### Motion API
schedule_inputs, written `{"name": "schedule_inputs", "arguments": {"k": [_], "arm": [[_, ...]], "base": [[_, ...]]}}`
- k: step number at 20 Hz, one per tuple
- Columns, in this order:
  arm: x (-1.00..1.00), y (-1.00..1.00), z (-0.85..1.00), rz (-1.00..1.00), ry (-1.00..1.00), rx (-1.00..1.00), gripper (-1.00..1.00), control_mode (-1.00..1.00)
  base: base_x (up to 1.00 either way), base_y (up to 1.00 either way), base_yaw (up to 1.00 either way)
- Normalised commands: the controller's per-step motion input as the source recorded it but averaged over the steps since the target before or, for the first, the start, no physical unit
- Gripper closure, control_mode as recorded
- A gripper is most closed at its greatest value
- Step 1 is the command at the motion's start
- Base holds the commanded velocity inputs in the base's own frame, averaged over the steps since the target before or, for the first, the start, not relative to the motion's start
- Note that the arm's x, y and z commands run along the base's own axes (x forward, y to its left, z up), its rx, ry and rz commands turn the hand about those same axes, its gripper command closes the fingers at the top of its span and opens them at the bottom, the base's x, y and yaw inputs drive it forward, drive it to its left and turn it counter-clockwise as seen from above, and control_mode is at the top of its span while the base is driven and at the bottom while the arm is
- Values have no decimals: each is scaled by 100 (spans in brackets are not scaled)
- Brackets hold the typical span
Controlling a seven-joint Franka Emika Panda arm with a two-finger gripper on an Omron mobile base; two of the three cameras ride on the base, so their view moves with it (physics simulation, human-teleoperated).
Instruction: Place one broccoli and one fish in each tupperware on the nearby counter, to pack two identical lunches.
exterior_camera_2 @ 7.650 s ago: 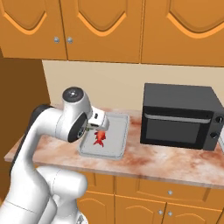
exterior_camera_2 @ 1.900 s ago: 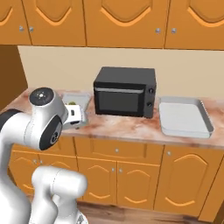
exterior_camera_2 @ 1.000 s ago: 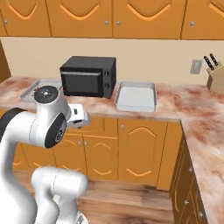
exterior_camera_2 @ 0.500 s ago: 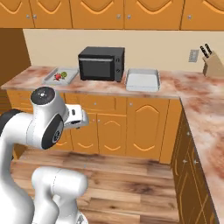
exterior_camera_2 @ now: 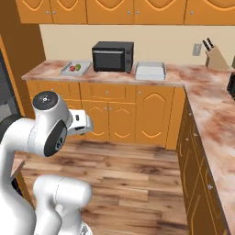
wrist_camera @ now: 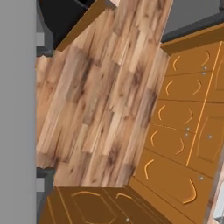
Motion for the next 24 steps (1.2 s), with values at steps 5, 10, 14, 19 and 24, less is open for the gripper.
{"name": "schedule_inputs", "arguments": {"k": [5, 10, 14, 19, 24], "arm": [[0, 0, 0, 0, 0, 0, -100, 100], [0, 0, 0, 0, 0, 0, -100, 100], [0, 0, 0, 0, 0, 0, -100, 100], [0, 0, 0, 0, 0, 0, -100, 100], [0, 0, 0, 0, 0, 0, -100, 100]], "base": [[-100, 10, 0], [-100, 17, 0], [-100, 10, 0], [-100, 10, 0], [-100, 9, 0]]}}
